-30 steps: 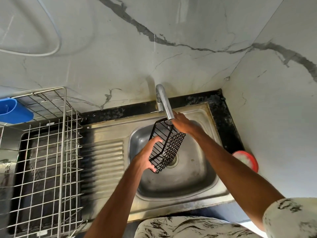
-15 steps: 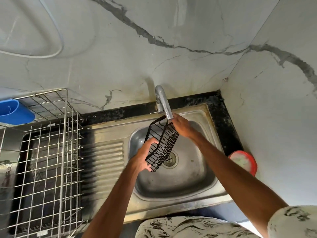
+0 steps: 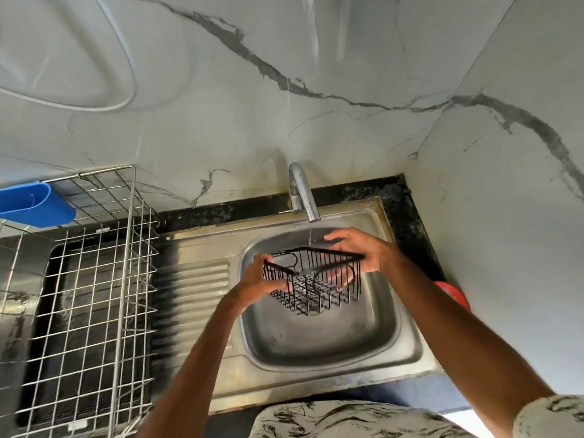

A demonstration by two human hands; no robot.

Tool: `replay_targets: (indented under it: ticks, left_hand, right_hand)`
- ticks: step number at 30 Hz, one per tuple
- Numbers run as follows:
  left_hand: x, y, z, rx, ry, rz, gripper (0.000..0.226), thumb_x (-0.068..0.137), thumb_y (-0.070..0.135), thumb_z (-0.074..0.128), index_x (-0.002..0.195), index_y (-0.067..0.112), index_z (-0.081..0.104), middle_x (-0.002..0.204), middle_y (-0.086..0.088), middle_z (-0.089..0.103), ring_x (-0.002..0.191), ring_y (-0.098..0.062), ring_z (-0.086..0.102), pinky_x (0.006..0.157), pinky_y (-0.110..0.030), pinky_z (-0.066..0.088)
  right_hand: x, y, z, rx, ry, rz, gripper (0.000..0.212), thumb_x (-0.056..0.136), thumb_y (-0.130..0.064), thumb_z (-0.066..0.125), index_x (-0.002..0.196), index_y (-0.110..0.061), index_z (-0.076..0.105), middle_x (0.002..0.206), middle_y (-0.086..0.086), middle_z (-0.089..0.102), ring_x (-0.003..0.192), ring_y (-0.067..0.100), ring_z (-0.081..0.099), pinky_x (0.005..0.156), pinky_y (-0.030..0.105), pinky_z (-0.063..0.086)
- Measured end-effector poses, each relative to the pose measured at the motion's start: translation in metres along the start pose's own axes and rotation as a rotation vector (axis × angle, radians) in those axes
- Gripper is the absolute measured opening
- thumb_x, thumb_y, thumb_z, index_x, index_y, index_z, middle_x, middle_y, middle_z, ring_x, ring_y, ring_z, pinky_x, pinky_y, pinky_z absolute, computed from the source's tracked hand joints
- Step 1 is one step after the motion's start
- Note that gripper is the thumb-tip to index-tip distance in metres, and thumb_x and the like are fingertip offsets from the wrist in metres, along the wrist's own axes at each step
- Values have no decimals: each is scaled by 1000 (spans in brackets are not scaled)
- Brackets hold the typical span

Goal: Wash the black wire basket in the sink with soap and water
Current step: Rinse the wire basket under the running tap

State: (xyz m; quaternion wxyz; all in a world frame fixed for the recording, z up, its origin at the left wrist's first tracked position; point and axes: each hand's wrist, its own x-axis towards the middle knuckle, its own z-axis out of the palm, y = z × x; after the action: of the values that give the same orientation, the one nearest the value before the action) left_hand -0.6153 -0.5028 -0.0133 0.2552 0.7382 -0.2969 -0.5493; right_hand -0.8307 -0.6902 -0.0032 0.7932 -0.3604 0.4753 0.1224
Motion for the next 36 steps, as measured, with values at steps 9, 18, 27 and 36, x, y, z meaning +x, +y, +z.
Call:
replay_targets:
  ticks: [9,18,27,36]
  left_hand:
    - [-4,23,-4,132,-35,204,97,44,41,95,128,28,47,141,-6,43,136,-26,42,116,-46,38]
    - [-2,13,-34,-716,-135,-46,131,37,50,102,151,27,42,155,-16,46,134,-34,51,115,-53,34]
    - [15,34,8,-648,-62,-220,20,93,27,56,95,8,58,69,-7,67,82,-29,63,98,-50,47]
    - [29,31,-9,-590,-181,-252,39,85,31,73,111,6,58,96,-17,62,76,-32,70,55,-37,59]
  right_hand:
    - [32,79,-28,-109,106,-38,66,57,-58,85,112,-23,75,122,15,71,110,37,69,102,55,50]
    - [-21,50,4,-150,330,-109,53,62,-70,74,102,-35,72,120,5,64,112,24,59,99,45,46]
    - [-5,25,9,-90,163,-18,67,97,-40,57,151,-6,36,125,19,59,107,34,62,87,51,58]
    - [66,-37,-8,-910,368,-311,31,96,-37,68,110,-10,68,107,4,70,100,20,68,80,15,51]
